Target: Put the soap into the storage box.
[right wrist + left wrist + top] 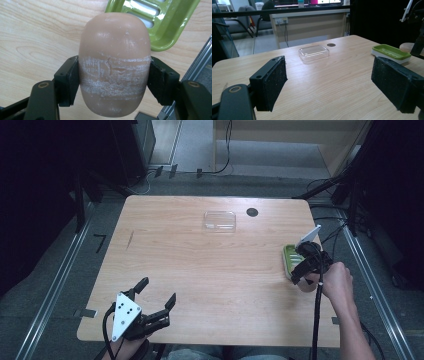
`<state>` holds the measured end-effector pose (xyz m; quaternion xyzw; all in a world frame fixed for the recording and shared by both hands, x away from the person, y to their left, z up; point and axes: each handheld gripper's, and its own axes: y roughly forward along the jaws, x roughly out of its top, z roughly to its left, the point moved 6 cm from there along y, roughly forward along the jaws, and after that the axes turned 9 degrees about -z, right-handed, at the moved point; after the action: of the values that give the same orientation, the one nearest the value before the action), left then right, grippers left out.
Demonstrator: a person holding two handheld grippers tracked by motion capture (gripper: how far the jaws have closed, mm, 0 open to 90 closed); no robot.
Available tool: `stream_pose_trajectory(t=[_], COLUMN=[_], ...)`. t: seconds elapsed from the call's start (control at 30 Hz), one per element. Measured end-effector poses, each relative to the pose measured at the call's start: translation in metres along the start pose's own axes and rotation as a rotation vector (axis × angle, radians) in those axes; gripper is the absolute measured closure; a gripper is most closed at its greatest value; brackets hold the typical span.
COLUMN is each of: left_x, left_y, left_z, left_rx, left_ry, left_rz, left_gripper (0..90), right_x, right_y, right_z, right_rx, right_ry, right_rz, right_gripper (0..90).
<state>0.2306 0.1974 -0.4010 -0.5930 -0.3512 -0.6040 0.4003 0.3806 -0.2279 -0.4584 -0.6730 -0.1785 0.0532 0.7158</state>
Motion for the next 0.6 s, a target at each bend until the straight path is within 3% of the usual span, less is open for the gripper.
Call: stream_pose_trajectory(t=[0.6], left_x=[0.000], left_y=[0.000], left_z=[0.000], left_rx=[-0.002], left_ry=[-0.004], left_rz=[-0.005], left_gripper=[13.2], right_x=[0.021], right_y=[-0.001], right_z=[-0.009], right_rx=[-0.006], right_ry=[0.028], right_rz=[-0.012], right_gripper=[33.1])
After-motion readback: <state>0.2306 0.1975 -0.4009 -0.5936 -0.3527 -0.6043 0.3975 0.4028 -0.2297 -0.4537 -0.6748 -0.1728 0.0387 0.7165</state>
